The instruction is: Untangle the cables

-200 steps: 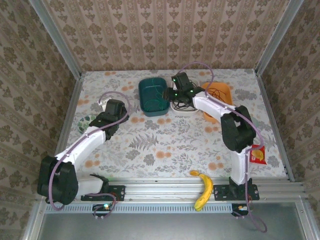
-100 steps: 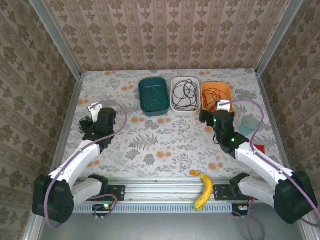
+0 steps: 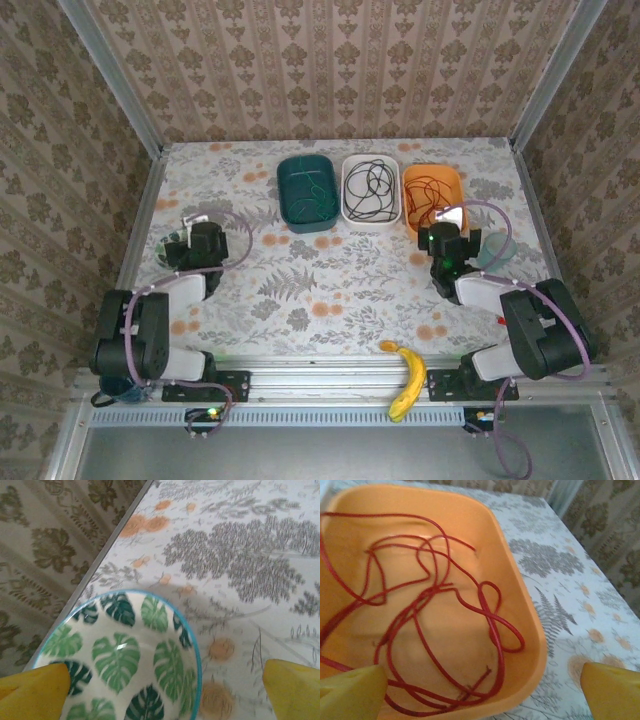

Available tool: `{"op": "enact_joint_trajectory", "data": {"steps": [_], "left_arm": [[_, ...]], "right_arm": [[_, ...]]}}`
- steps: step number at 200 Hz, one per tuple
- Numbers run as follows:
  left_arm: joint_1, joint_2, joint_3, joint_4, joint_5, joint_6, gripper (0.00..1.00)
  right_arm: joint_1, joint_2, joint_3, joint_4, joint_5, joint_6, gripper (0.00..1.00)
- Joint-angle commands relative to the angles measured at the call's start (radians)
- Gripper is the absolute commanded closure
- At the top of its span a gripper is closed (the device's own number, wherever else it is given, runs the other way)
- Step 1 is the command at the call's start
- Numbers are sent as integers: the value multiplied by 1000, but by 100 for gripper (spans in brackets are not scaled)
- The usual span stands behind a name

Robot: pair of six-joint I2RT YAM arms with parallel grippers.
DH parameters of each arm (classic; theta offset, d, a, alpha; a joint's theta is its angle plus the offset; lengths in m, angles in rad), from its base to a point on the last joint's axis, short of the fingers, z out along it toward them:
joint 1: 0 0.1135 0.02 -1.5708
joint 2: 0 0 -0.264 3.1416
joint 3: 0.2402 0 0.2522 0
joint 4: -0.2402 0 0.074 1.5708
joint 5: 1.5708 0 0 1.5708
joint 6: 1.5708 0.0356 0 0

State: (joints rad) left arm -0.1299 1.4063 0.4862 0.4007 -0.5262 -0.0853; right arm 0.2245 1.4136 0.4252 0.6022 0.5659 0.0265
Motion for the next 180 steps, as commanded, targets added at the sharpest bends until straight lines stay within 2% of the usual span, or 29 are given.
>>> {"op": "enact_joint_trajectory", "data": {"steps": [1,14,26,31,41,50,60,89,93,99,108,119,129,138,149,160,170,180], "left_arm": [[42,34,39,126,187,54,0],[60,52,61,106,233,59,0],[65,52,56,121,278,76,0],[69,52,54,126,289,77,0],[74,50,51,130,312,79,0],[82,48,51,132,326,79,0],[87,50,52,131,340,79,0],[90,67,52,169,319,92,0],[90,80,31,208,314,91,0],[92,118,-27,401,310,120,0],[87,96,-78,427,346,105,0],[81,187,-151,701,309,141,0],[79,127,-135,544,323,104,0],[87,168,-123,609,316,127,0],[87,140,-112,528,327,105,0],[87,162,-121,592,320,126,0],[85,149,-115,553,324,112,0],[85,159,-119,584,318,125,0]], "right_arm": [[-68,83,-88,403,-201,-69,0],[-142,49,-52,251,-311,4,0],[-185,118,-48,320,-390,19,0],[-188,143,-44,349,-390,18,0],[-192,104,-13,220,-403,26,0],[-195,124,-30,293,-413,22,0],[-195,110,-22,249,-410,25,0],[-192,115,-25,267,-404,21,0],[-192,112,-24,261,-404,22,0],[-192,113,-25,262,-404,23,0],[-191,112,-25,261,-403,22,0],[-191,114,-24,265,-402,21,0],[-191,113,-25,262,-401,21,0],[-189,113,-24,263,-400,20,0],[-189,114,-25,262,-400,20,0],[-190,114,-22,259,-402,21,0],[-190,114,-21,257,-403,21,0],[-191,114,-22,258,-403,21,0]]}}
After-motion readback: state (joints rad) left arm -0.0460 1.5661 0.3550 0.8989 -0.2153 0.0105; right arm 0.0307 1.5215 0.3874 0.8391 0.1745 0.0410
